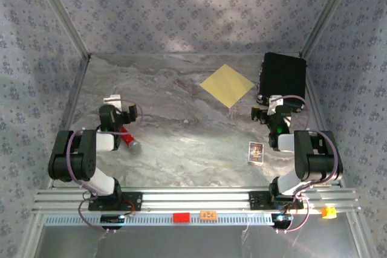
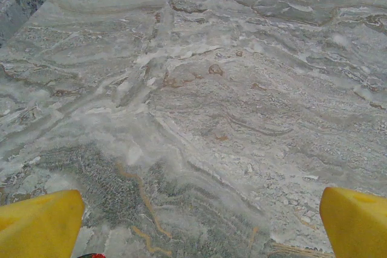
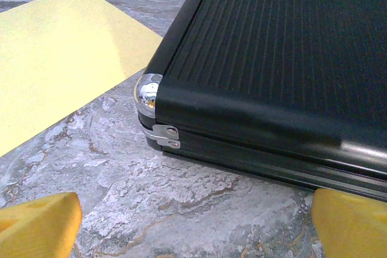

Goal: Fold a paper plane with a square sheet of paper (pick it up from the middle)
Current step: Move the square sheet of paper to the center of the table.

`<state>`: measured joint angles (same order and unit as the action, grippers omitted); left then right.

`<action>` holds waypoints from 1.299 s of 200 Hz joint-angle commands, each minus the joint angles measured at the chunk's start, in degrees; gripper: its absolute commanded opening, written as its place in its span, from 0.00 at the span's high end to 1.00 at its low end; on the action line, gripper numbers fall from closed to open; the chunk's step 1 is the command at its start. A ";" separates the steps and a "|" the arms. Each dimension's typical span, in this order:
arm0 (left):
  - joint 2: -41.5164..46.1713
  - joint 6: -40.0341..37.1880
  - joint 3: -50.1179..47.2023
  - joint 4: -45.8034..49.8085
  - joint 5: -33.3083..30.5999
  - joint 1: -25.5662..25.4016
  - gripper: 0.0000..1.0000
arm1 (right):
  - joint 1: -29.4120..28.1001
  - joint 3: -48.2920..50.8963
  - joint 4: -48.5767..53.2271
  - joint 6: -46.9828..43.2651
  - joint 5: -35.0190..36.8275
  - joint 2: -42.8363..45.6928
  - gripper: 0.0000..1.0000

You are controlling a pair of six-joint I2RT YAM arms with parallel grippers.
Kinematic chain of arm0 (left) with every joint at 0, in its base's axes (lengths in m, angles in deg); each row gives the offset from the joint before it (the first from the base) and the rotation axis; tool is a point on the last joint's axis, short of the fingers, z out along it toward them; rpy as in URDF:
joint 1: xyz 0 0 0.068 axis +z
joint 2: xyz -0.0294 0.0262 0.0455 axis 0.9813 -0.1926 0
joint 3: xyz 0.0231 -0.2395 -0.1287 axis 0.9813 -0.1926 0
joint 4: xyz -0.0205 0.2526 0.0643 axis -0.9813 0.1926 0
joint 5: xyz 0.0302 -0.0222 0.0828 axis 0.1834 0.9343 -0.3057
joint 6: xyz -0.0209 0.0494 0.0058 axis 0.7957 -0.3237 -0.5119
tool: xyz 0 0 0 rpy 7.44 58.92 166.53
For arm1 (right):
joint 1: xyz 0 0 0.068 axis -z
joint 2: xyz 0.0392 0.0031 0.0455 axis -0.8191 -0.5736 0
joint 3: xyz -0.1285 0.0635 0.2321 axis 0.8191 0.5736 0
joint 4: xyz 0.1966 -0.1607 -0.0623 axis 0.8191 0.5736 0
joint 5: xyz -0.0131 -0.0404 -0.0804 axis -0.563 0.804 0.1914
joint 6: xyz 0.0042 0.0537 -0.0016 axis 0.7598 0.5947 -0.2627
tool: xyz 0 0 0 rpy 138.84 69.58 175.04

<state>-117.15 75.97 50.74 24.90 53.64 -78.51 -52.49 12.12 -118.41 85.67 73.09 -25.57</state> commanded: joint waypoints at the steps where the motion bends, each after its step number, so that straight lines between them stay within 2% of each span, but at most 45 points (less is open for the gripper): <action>1: 0.08 -0.86 1.32 -0.01 1.02 0.50 0.00 | 0.10 -1.22 -0.19 -0.27 -0.73 0.11 0.01; 141: 0.07 -0.50 1.23 -0.14 2.00 0.95 0.00 | 0.39 -1.35 -0.09 0.06 -0.75 0.03 0.01; 198: 0.94 -1.39 -0.15 -2.05 2.65 0.46 0.00 | -1.91 0.84 -3.16 -1.66 2.51 0.96 0.01; 220: 3.69 -1.66 0.08 0.67 3.16 0.48 0.00 | -2.49 2.30 -4.85 -2.50 2.16 2.18 0.01; 241: 7.47 -0.98 1.07 5.92 2.78 0.46 0.00 | -2.65 1.80 -1.12 -2.66 2.54 5.68 0.01; 260: 10.94 -0.53 1.66 10.04 2.63 0.46 0.00 | -2.85 -0.96 8.50 -1.36 3.23 10.49 0.01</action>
<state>-110.84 75.31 50.81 29.45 55.37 -77.83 -54.94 13.74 -117.93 84.21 74.69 -20.52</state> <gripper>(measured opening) 0.994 0.992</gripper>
